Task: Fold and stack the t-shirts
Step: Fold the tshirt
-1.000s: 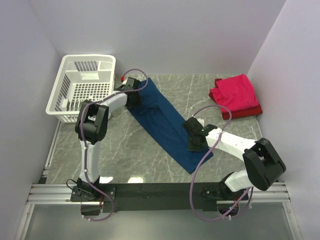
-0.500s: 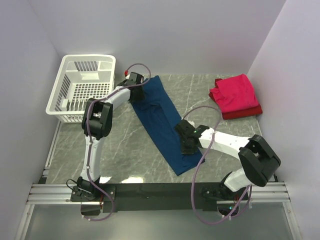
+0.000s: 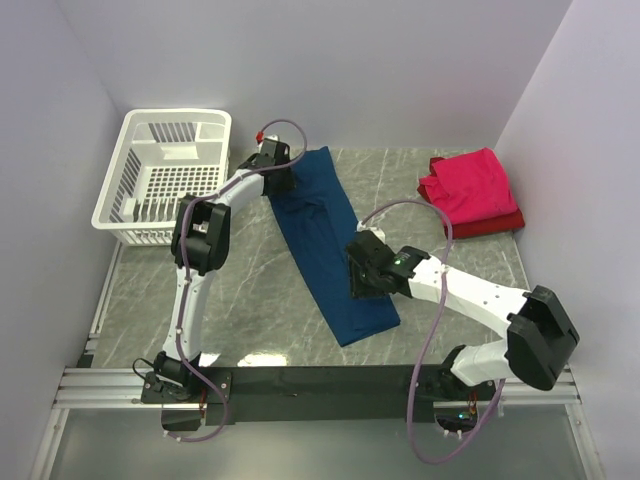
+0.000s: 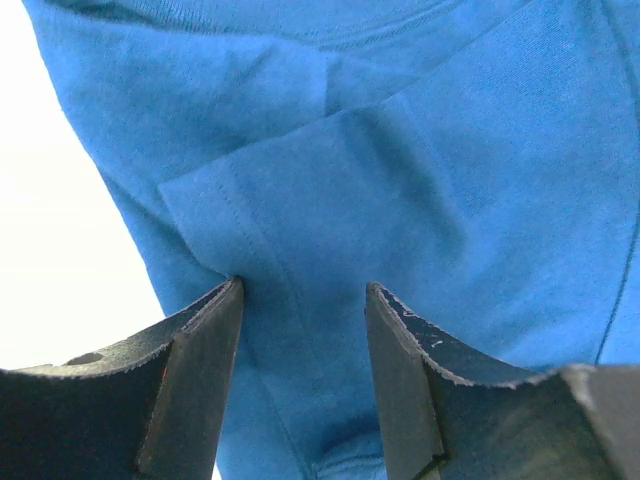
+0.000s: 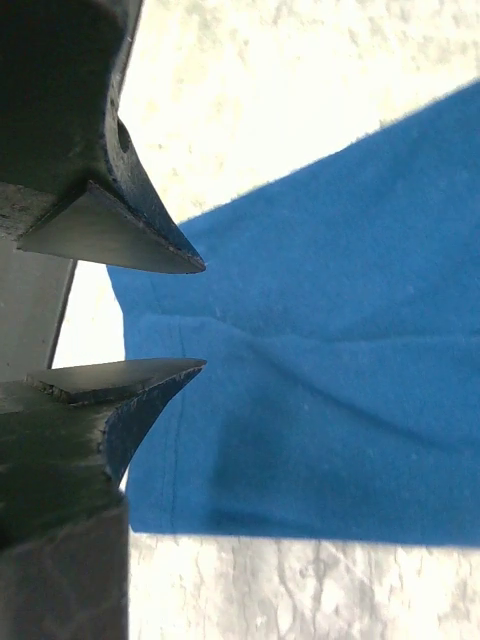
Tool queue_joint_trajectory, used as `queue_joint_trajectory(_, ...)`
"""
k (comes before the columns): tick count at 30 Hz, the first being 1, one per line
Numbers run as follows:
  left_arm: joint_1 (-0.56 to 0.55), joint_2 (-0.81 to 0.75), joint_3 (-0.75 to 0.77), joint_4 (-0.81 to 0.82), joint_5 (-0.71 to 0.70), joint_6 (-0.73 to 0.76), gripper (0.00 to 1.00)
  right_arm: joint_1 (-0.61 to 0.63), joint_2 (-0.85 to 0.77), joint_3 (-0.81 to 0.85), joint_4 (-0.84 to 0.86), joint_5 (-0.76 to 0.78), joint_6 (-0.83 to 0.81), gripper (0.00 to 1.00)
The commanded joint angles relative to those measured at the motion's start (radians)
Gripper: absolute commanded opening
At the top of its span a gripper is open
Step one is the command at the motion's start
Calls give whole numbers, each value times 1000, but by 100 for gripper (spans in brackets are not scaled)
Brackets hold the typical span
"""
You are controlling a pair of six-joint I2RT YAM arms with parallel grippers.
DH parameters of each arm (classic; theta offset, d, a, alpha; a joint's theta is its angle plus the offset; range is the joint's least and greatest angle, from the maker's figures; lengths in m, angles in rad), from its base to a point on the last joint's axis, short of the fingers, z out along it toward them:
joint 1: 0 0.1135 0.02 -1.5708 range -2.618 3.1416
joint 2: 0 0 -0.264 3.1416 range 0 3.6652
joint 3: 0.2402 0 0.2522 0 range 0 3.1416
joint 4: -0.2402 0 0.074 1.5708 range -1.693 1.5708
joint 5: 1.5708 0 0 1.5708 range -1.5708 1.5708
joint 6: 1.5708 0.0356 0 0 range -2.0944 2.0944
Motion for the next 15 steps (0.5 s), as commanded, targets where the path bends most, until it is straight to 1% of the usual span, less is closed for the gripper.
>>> queue_joint_trajectory(1,-4,-88,-49,93,7,27,58,-13,23,-1,17,46,7,47)
queue_joint_trajectory(3,-4,-131,-76,128,8,33,58,-13,49,-14,43,42,-1,46)
queue_joint_trajectory(5,-4,-134,-67,120,10,39,58,-13,100,-18,65,42,-2,46)
queue_joint_trajectory(10,-5,-67,40,-8,-9,36,58,-13,155,-60,108,45,8,44)
queue_joint_trajectory(13,-5,-97,-32,32,-4,33,58,-13,161,-86,125,31,16,44)
queue_joint_trajectory(15,-5,-79,-26,9,-3,27,58,-10,166,-92,129,19,17,44)
